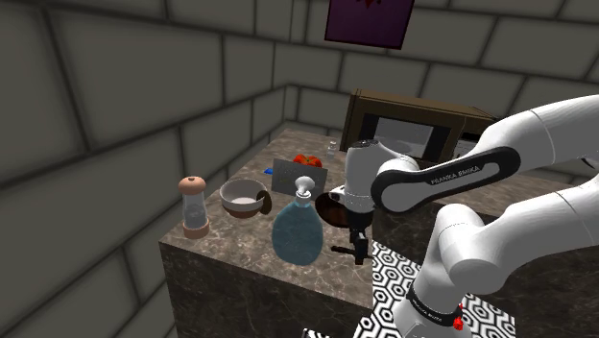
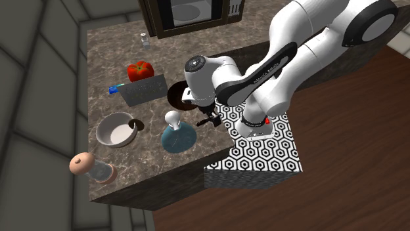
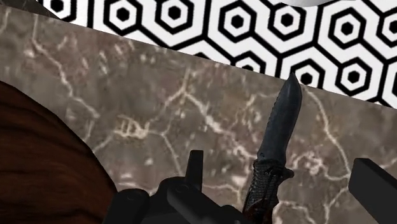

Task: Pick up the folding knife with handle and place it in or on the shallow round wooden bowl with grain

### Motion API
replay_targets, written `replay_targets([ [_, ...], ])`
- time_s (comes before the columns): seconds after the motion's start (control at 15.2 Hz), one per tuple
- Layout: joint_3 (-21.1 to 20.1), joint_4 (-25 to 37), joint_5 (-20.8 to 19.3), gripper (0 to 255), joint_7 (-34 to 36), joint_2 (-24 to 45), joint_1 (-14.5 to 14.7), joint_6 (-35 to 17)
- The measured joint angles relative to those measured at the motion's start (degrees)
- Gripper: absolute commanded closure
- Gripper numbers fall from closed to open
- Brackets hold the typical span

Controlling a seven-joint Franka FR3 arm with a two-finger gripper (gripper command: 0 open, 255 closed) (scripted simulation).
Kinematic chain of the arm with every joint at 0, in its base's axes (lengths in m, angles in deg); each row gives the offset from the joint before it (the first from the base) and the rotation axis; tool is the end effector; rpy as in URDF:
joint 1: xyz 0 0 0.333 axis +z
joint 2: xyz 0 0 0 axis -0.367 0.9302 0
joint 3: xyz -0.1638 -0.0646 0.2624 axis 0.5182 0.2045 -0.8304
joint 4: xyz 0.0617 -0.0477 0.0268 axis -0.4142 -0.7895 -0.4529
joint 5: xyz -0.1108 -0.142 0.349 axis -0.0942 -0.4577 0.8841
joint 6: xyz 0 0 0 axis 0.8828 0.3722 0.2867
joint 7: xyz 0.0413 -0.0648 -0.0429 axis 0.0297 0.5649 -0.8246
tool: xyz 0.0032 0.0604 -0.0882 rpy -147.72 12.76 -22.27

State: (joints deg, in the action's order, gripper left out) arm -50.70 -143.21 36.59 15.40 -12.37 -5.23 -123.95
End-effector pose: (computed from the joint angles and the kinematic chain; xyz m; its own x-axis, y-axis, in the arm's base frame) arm 0.2502 0.0601 0.3331 0.7980 0.5841 -0.1481 0.5777 -0.8115 -0.0877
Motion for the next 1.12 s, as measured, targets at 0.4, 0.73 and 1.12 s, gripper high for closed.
replay_targets([
  [0.4, 0.1, 0.2, -2.0, 255, -0.1, -1.0, -0.3, -0.1],
  [0.73, 0.3, 0.4, -1.1, 255, 0.1, -0.8, 0.0, 0.7],
  [1.12, 0.2, 3.0, -0.2, 255, 0.5, -3.3, 0.4, 6.4],
])
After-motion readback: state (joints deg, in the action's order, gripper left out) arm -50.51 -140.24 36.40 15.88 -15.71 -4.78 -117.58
